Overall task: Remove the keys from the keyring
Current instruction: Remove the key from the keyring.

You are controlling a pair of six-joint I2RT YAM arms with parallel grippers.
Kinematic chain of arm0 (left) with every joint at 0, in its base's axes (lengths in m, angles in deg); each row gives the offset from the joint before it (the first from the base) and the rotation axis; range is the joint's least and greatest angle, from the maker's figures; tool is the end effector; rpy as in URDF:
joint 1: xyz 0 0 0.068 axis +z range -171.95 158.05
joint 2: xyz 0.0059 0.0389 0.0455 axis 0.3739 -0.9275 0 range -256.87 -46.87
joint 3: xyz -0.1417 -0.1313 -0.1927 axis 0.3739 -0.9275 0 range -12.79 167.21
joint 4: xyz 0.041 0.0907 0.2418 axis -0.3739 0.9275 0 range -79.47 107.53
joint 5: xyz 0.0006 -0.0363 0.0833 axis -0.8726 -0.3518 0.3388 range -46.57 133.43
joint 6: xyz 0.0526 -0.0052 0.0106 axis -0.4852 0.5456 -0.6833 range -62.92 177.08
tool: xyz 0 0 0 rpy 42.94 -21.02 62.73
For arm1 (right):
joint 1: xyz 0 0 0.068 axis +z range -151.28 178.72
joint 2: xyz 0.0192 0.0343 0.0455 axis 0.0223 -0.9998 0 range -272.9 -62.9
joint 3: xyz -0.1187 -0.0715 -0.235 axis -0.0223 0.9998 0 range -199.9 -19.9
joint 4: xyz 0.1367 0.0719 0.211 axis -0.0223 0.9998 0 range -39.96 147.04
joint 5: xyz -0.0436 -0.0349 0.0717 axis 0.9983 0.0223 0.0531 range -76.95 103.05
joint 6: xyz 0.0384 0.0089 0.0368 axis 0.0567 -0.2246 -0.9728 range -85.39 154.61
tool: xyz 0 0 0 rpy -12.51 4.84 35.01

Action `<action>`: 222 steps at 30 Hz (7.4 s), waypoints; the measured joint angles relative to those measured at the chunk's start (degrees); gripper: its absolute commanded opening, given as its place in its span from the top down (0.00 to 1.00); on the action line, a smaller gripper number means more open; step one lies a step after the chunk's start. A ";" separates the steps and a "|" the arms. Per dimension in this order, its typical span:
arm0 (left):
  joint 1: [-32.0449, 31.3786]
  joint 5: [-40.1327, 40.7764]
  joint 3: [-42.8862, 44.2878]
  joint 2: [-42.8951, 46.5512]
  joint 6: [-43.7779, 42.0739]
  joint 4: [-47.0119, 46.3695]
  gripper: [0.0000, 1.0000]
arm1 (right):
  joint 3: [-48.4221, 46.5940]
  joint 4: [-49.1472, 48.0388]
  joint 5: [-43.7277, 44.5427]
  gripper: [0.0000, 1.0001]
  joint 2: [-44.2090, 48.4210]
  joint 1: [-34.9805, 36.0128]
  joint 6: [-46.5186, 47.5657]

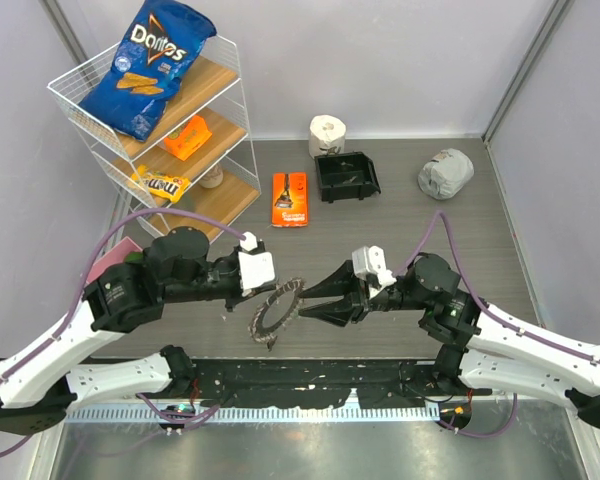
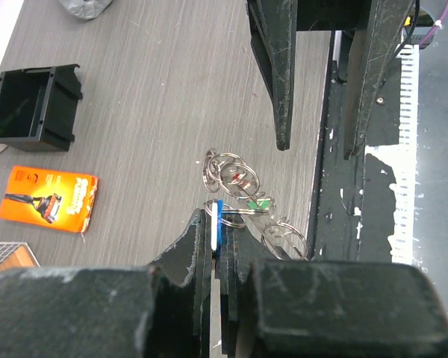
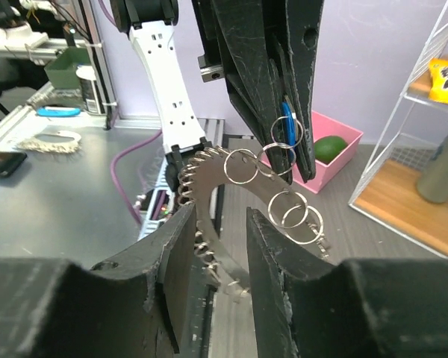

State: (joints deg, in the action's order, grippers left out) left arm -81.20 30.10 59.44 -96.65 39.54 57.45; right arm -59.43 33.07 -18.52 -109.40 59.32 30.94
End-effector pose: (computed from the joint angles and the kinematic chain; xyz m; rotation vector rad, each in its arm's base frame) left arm 0.0706 -0.1347 0.4192 1.3931 1.5102 -0.6931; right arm 0.0778 0.1759 0.3530 -1.1406 1.0604 1.2889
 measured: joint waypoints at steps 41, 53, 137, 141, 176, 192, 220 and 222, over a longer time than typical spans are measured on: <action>-1.33 -1.29 -1.68 -0.98 2.21 -1.68 1.00 | -3.65 -2.27 5.92 0.86 -7.63 2.69 11.76; -1.77 0.07 -1.79 0.04 2.19 -1.81 1.00 | -3.96 -0.44 8.39 0.95 -5.22 2.69 11.10; -2.69 4.09 -0.94 -1.60 -1.05 -0.63 1.00 | -1.46 -9.77 6.75 0.95 -6.01 1.81 -23.71; -2.75 4.20 -0.13 -1.70 -1.22 -0.31 1.00 | -1.51 -10.51 6.73 0.95 -6.08 1.79 -24.22; -3.02 3.50 -3.43 0.92 -0.02 -4.00 1.00 | -1.51 -7.43 5.27 0.95 -5.22 1.20 -23.85; -2.99 0.81 -6.60 1.64 3.61 -8.74 1.00 | -1.51 -7.34 4.24 0.95 -3.67 1.05 -23.43; -2.51 -3.41 -12.55 1.79 7.21 -17.94 1.00 | -1.51 -7.43 3.80 0.95 -2.60 -0.09 -20.63; -2.51 -3.41 -12.70 1.79 7.21 -18.03 1.00 | -1.51 -7.45 3.76 0.95 -2.60 -0.26 -20.76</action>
State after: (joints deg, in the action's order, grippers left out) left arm -83.71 26.69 46.74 -94.86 46.75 39.42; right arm -60.93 25.62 -14.76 -112.00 59.06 10.18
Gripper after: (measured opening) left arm 0.081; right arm 0.065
